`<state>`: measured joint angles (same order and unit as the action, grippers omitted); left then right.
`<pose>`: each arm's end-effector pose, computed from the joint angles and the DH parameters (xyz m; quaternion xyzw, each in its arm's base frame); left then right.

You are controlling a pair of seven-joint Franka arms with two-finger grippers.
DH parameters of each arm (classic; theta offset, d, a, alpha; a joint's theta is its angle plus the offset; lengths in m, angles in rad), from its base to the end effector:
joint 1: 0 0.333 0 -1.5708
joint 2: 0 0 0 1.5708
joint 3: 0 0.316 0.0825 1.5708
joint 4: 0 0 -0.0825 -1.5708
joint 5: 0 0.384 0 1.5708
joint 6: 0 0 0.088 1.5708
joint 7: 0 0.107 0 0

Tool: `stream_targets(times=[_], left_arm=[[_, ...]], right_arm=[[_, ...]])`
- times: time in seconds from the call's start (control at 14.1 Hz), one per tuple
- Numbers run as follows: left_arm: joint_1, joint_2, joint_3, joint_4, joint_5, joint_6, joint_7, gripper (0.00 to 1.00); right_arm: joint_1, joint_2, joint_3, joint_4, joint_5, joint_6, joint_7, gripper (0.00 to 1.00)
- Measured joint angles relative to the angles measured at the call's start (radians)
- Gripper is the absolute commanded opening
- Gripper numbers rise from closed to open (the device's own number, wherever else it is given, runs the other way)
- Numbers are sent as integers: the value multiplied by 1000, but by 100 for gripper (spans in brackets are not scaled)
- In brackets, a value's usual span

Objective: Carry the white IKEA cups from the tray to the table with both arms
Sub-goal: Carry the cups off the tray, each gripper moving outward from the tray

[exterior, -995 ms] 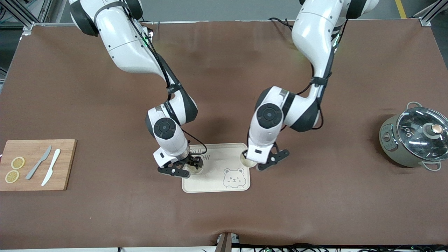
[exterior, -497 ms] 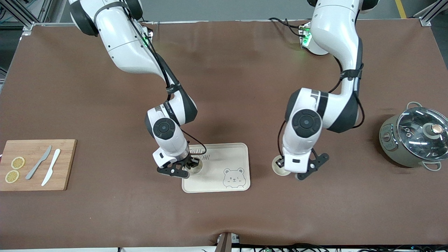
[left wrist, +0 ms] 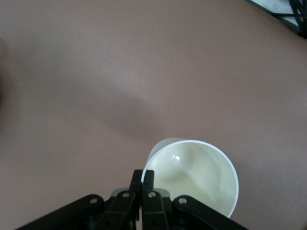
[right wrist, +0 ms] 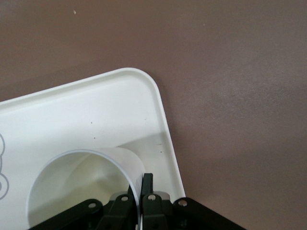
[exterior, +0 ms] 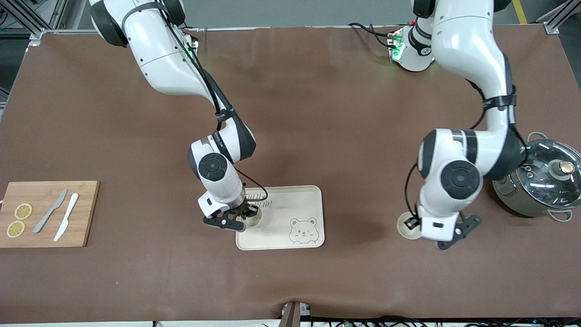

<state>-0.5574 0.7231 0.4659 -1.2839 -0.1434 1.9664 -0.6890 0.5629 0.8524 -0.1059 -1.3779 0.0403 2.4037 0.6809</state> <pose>0.7199 -0.1605 0.3549 -0.9598 -0.2675 -0.0465 0.0714 0.6663 0.3482 0.2210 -0.9904 0.1035 -0.0874 0.0283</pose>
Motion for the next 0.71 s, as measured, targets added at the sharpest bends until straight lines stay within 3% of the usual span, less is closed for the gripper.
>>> stream_targets(times=[0.14, 0.36, 0.71], left_arm=[[45, -1, -1, 0, -25, 0, 115, 0], [112, -1, -2, -1, -63, -2, 264, 0], [229, 0, -7, -35, -123, 3, 517, 0]], right_arm=[[-9, -3, -10, 19, 0, -32, 0, 0], [-62, -12, -15, 116, 0, -211, -51, 0], [-199, -58, -15, 204, 61, -387, -321, 0]])
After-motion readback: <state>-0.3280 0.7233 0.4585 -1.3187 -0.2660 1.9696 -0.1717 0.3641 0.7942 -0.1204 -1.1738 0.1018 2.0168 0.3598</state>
